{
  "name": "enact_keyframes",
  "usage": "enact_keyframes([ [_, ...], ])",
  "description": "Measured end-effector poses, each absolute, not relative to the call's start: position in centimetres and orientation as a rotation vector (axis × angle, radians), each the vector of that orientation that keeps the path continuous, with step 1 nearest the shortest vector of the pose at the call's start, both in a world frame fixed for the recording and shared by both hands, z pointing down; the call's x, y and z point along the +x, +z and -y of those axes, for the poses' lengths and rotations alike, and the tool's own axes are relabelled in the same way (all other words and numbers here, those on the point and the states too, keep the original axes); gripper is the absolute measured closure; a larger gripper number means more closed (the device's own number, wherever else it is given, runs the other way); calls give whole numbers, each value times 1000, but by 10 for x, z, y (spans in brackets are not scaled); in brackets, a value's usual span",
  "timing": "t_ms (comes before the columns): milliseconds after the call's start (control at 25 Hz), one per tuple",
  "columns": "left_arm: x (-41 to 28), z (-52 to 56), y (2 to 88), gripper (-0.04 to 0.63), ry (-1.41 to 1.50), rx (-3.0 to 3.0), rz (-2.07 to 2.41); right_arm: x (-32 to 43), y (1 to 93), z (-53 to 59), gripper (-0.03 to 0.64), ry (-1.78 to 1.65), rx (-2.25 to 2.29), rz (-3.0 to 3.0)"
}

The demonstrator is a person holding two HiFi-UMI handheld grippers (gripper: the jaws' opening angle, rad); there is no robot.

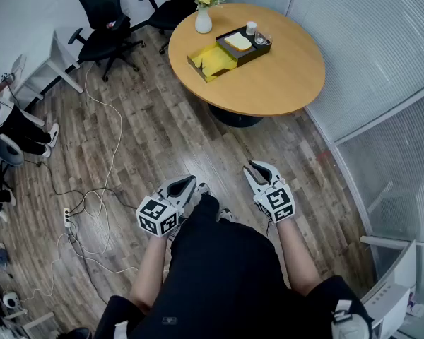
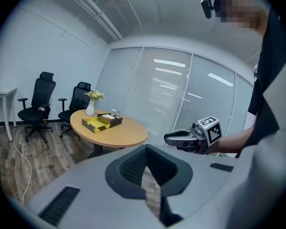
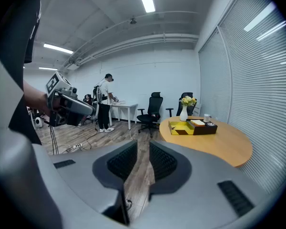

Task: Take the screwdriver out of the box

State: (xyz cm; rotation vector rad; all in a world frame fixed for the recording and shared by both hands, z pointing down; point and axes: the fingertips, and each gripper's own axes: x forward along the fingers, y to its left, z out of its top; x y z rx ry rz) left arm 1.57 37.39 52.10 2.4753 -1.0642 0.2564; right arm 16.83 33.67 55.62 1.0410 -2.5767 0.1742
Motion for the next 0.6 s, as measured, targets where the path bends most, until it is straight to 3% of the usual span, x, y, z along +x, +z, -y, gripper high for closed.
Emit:
enact_keyframes([
  [600, 17, -371, 525, 592, 264, 2477, 1035, 176, 560, -327, 560, 243, 1088, 2575],
])
